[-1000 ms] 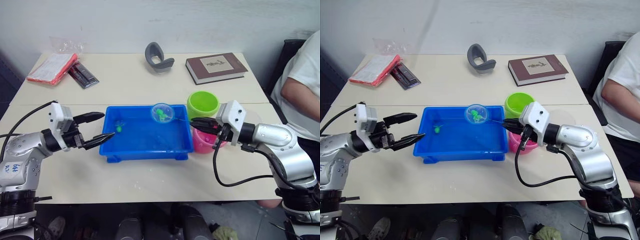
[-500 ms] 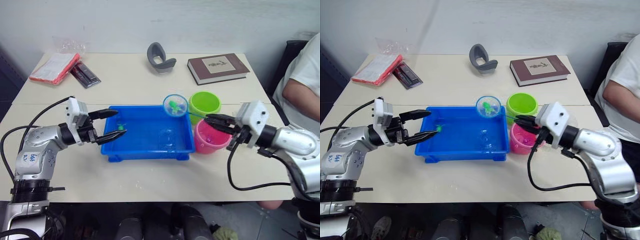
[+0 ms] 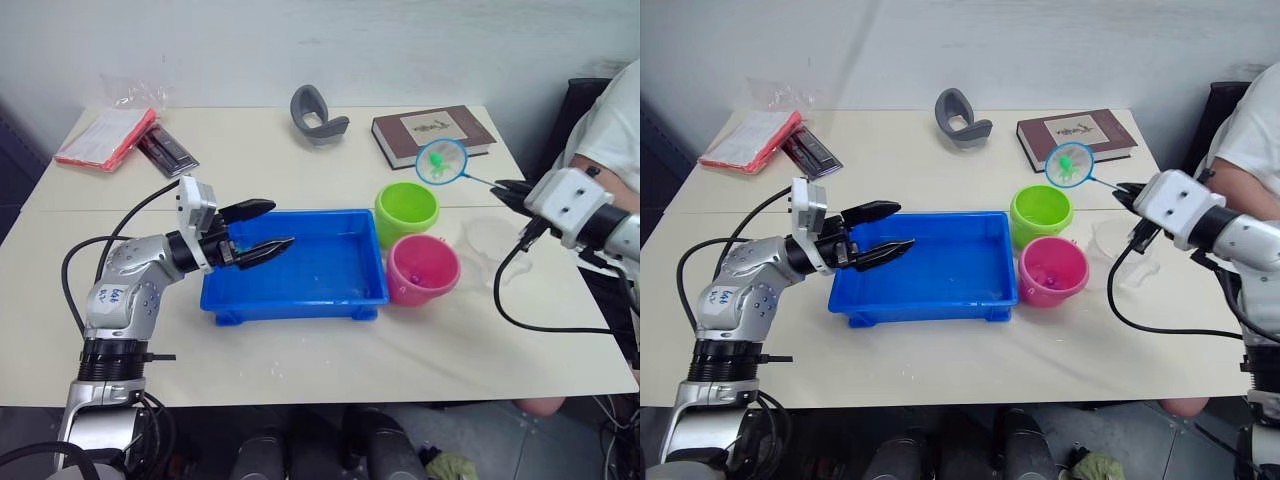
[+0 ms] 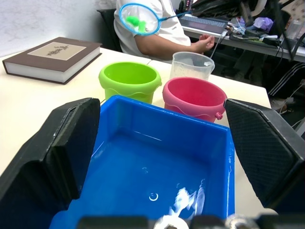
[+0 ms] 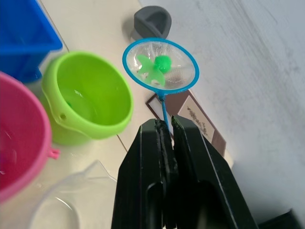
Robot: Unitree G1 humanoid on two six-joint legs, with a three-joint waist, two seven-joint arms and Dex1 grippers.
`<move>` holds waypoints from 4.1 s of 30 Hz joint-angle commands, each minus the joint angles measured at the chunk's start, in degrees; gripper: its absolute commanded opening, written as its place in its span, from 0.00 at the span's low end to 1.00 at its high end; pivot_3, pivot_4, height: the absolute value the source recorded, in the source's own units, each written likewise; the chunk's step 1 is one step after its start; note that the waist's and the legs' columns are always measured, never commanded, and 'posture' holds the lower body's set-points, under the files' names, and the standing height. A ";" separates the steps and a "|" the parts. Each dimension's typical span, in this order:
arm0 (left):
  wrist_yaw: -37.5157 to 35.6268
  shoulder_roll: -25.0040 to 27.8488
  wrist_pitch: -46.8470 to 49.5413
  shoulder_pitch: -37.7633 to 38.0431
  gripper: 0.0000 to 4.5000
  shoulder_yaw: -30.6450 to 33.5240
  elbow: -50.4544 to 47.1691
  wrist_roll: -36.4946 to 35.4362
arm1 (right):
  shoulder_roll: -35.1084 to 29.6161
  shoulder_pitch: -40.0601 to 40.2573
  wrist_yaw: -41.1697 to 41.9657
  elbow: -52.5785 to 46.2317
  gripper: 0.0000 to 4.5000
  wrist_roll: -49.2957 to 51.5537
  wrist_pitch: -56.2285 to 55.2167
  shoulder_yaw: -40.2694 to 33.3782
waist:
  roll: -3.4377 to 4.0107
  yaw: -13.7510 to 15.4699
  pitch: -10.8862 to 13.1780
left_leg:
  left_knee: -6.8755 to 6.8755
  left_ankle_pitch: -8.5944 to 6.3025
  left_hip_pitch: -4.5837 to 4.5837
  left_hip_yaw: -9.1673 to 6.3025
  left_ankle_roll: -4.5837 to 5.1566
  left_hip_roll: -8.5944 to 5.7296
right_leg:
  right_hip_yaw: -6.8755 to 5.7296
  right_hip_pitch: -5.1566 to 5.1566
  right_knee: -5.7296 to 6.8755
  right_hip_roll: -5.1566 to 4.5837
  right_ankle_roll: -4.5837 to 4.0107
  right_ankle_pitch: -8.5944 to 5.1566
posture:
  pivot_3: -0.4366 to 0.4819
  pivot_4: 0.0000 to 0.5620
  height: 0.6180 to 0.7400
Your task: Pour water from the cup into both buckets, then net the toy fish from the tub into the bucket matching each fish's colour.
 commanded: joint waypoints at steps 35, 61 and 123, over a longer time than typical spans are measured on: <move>1.42 -0.05 -3.03 2.22 0.99 1.13 -2.29 0.74 | -13.08 -20.47 -66.46 28.08 0.00 -63.11 -34.38 26.87 | 0.04 -0.42 0.02 | 0.00 0.04 0.08 0.54 -0.19 0.21 | 0.83 -0.21 -0.07 0.04 -0.02 -0.01 | 0.48 0.27 1.00; -1.10 18.46 -1.23 29.76 0.99 26.44 -6.62 -2.40 | 10.44 -12.91 1.41 -24.07 0.00 20.85 42.47 32.51 | -0.07 -0.54 0.02 | -0.08 -0.37 0.40 0.22 0.10 0.32 | 0.88 -0.12 -0.04 -0.12 -0.15 -0.07 | 0.48 0.27 1.00; 3.25 13.89 -0.47 25.37 0.99 20.34 -11.58 -2.15 | 25.75 -5.29 9.39 -21.75 0.00 8.54 30.64 20.53 | -0.19 -2.48 -0.06 | -0.05 -0.32 -0.20 0.51 -0.07 0.34 | 0.99 -0.99 0.36 0.04 -0.16 -0.07 | 0.48 0.27 1.00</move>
